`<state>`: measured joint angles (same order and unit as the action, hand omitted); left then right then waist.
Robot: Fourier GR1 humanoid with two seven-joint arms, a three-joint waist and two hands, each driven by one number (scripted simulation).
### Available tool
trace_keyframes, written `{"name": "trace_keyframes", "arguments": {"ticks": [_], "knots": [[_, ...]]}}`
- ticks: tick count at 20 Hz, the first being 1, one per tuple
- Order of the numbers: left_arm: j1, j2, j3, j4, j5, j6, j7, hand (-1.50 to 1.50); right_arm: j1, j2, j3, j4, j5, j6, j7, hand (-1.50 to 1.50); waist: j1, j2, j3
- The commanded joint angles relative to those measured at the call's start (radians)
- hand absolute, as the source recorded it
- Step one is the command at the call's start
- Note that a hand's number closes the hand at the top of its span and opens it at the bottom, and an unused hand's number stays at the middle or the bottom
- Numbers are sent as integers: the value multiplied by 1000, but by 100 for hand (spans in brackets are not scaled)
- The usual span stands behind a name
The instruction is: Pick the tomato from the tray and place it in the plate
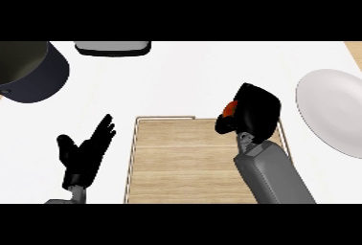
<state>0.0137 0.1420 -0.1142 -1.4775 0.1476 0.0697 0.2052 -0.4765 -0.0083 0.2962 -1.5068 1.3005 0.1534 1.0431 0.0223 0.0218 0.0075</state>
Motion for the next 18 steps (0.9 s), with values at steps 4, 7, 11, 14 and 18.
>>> {"name": "trace_keyframes", "arguments": {"ticks": [4,7,11,14,18], "knots": [[-17,-34,-39,37,-24,11,11,0,-195,8,-145,151,203,-368,180,150,30,2,-7],[-6,-2,-17,55,-16,-16,-2,0,-230,8,-190,186,273,-474,243,150,34,1,-7],[-17,2,-4,33,-5,-12,15,0,-216,8,-247,217,339,-633,293,150,33,-3,-6],[-5,-13,-6,58,-14,5,5,0,-175,8,-337,187,338,-737,246,150,4,-6,-5],[8,-33,-31,27,-40,30,13,0,-123,8,-409,194,344,-895,184,150,-3,-12,-5]]}}
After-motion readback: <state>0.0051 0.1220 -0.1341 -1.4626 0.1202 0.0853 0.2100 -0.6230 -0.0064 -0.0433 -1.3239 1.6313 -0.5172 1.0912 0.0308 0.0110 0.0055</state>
